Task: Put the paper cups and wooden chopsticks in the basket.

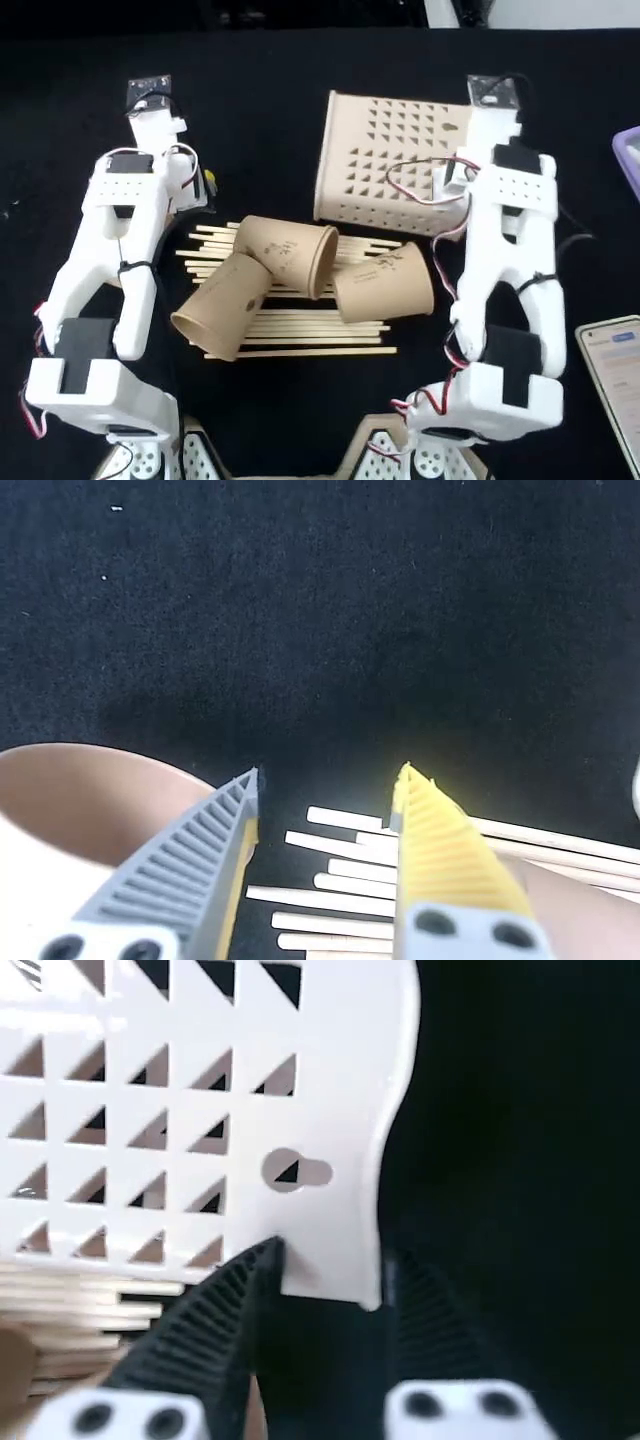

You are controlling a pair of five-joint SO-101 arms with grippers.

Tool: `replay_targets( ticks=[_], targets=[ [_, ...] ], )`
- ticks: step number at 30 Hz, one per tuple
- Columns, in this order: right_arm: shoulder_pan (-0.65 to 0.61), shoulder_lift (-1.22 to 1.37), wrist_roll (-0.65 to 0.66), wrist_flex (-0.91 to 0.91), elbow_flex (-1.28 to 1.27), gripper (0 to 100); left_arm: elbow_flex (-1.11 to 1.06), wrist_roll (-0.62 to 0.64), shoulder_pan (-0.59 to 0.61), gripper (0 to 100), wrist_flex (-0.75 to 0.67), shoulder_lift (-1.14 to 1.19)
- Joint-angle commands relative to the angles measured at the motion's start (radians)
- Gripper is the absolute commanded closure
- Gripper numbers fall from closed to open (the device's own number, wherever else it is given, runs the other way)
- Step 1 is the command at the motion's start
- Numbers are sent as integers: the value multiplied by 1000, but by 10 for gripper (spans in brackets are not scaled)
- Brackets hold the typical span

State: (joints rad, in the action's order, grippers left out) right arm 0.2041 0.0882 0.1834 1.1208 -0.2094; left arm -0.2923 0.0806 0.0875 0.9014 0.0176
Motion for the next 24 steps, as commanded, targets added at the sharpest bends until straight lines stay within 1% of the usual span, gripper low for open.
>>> replay_targets(
  ticks=[1,4,6,9,16,20,24],
  targets=[
    [-60,59,32,-17,-13,986,12,3,-5,784,-3,-11],
    [-61,25,26,-15,-18,987,12,3,-8,784,-3,-11],
    [-61,-19,-18,-15,-21,987,16,3,-8,784,-3,-11],
    [-64,-110,-38,3,-33,987,16,3,-7,784,-3,-11],
    [-150,-286,-48,-2,-101,987,18,3,-2,784,-3,-11],
    [-183,-332,-103,-2,-101,988,15,3,-2,784,-3,-11],
    [-196,-341,-109,-17,-71,988,12,3,-1,784,-3,-14]
  ],
)
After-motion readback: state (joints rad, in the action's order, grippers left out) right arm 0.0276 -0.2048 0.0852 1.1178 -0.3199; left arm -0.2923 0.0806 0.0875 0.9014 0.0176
